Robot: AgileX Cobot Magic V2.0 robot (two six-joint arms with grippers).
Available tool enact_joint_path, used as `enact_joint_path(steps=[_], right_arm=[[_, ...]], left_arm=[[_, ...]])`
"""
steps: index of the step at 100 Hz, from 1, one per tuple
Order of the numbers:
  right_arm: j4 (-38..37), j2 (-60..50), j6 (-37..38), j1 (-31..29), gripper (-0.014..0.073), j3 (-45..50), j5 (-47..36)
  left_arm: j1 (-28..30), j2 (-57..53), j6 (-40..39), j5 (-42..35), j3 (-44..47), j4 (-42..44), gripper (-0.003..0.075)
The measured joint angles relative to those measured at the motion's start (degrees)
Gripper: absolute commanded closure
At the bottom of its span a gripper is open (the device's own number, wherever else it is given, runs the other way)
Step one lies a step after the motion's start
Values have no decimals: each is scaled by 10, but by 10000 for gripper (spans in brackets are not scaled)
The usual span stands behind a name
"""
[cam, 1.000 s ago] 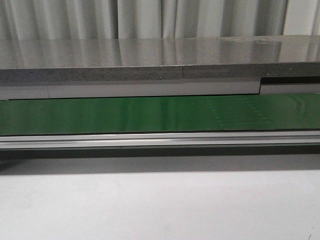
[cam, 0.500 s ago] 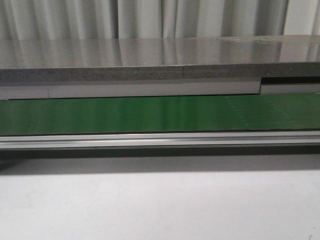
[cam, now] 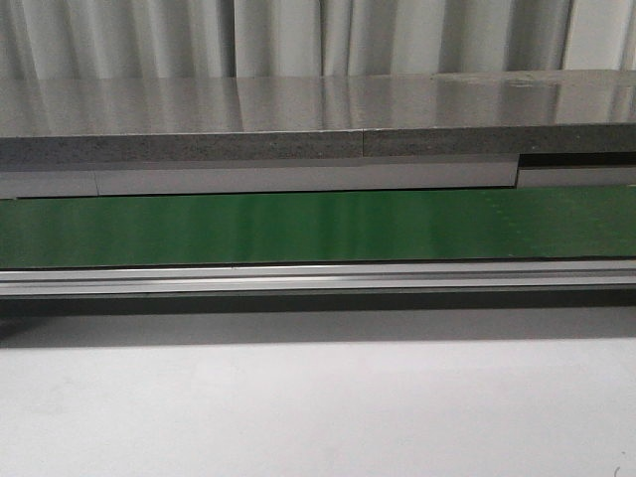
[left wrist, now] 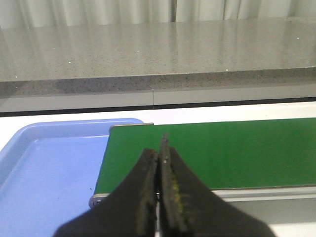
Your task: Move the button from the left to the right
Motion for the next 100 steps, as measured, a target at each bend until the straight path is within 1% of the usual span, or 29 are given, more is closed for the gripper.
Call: enact_joint_path(steps=[13,28,36,55,67,100], right_arm=[[0,-2,0,0,662,11,-5],[-2,-25,0,0,662,43,-10],[-12,-54,6,0,662,67,-15],[-39,-140,46,0,662,133,-35],[-45,-187,51,0,662,177,-46],[-48,-196,53,0,662,256,-124]], left_arm=[[0,0,0,0,0,0,741],[0,0,0,0,0,0,741],[0,0,0,0,0,0,741],[0,0,0,0,0,0,741],[0,0,0,0,0,0,741],[0,0,0,0,0,0,741]])
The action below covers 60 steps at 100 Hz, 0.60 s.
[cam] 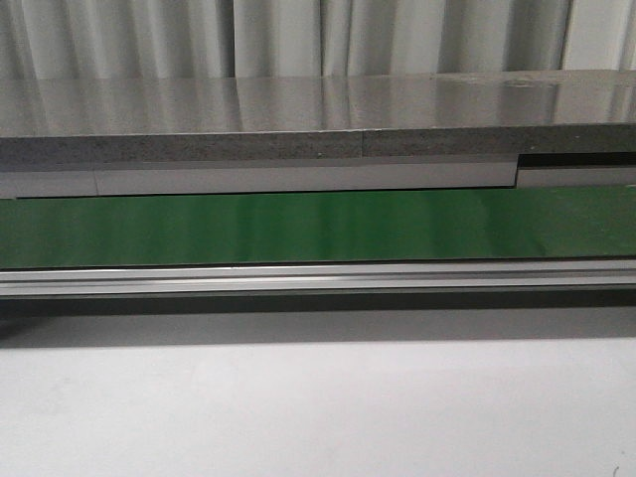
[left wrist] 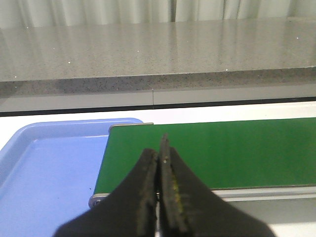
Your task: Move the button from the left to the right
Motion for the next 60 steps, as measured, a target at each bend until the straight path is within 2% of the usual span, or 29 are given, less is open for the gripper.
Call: enact_joint_path(steps=[38,60], right_arm=[[-1,0,3,0,662,6,-13],[-38,0,45,0,662,6,-14]], left_arm=[[0,0,0,0,0,0,741],[0,0,0,0,0,0,741]])
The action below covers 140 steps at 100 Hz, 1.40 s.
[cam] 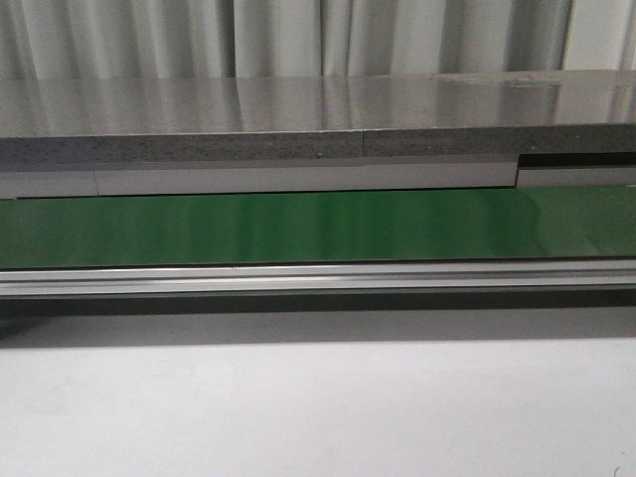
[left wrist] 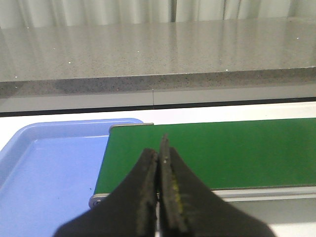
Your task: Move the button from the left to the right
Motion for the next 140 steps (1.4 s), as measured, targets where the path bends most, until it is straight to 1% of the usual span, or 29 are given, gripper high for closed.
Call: enact_joint_path(steps=[129,140], right_arm=[[-6,0,10,0,662,0,0],[-6,0,10,0,662,0,0]], left_arm=[[0,0,0,0,0,0,741],[-2,0,0,-4,1,15,741]])
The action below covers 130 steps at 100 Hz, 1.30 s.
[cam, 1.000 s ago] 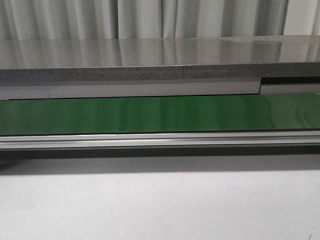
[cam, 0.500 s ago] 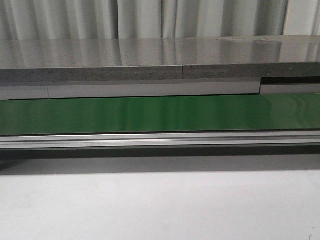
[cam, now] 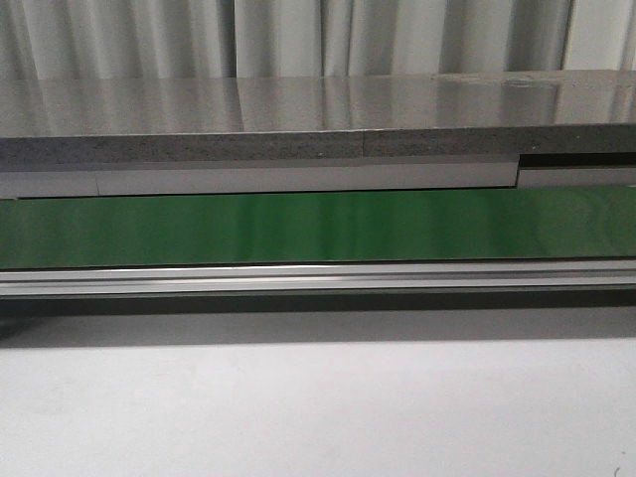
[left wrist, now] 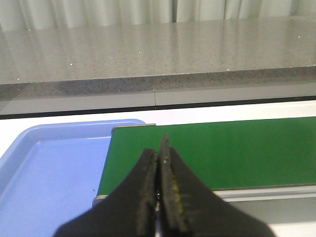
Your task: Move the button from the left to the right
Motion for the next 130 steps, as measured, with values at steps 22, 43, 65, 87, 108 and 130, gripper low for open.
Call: enact_joint_path(steps=[22,43,65,87,108,130], right_arm=[[0,0,0,0,662,0,0],[-1,0,0,0,662,0,0],[-1,0,0,0,662,0,0],[-1,0,0,0,662,0,0],[-1,0,0,0,662,0,0],[-1,0,0,0,662,0,0]], left_arm=[[-36,-25,-54,-52,55,80,741],[-45,-86,-137,-86,120,132,741],[-45,-145,-144,-86,121,135,741],[-45,-167,-144,-66,121,137,741],[-45,-167,-144,-64,121,137,741],[-45,-167,-144,-64,121,137,741]])
